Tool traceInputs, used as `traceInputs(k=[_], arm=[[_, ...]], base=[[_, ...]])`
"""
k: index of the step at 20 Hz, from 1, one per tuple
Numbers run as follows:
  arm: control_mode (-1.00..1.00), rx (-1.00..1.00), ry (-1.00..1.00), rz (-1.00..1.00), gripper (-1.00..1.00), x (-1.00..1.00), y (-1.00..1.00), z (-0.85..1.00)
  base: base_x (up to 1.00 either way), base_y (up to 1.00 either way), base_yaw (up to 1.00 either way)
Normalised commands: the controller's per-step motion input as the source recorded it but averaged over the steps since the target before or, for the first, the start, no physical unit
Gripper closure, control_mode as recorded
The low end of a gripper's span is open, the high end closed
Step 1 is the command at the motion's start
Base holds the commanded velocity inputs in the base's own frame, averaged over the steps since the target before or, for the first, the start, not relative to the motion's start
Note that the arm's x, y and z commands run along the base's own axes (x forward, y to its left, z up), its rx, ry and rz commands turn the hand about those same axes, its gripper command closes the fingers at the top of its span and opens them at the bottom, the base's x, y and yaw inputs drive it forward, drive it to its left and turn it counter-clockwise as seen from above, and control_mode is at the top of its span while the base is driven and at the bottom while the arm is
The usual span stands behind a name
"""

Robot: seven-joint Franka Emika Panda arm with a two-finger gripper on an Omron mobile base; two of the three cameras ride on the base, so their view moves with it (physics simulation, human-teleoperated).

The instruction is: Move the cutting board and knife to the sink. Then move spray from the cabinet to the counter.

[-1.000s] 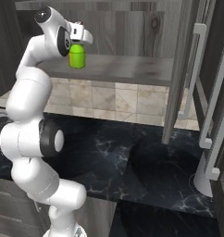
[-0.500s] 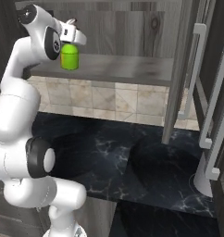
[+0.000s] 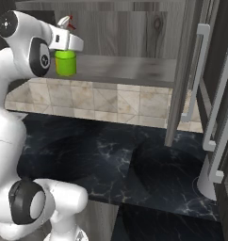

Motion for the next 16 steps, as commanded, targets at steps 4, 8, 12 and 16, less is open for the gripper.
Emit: traceInputs(k=[4, 8, 12, 16], arm=[[-1.00, -0.01, 0.08, 0.00, 1.00, -1.00, -0.30, 0.00], [-1.00, -0.02, 0.08, 0.00, 1.00, -1.00, -0.12, -0.04], [-1.00, -0.03, 0.05, 0.02, 1.00, -1.00, 0.00, -0.20], [-1.00, -0.02, 0.01, 0.08, 1.00, -0.99, 0.00, -0.40]], base=[[0.00, 0.00, 0.00], [0.00, 0.00, 0.00], [0.00, 0.00, 0.00], [0.00, 0.00, 0.00]])
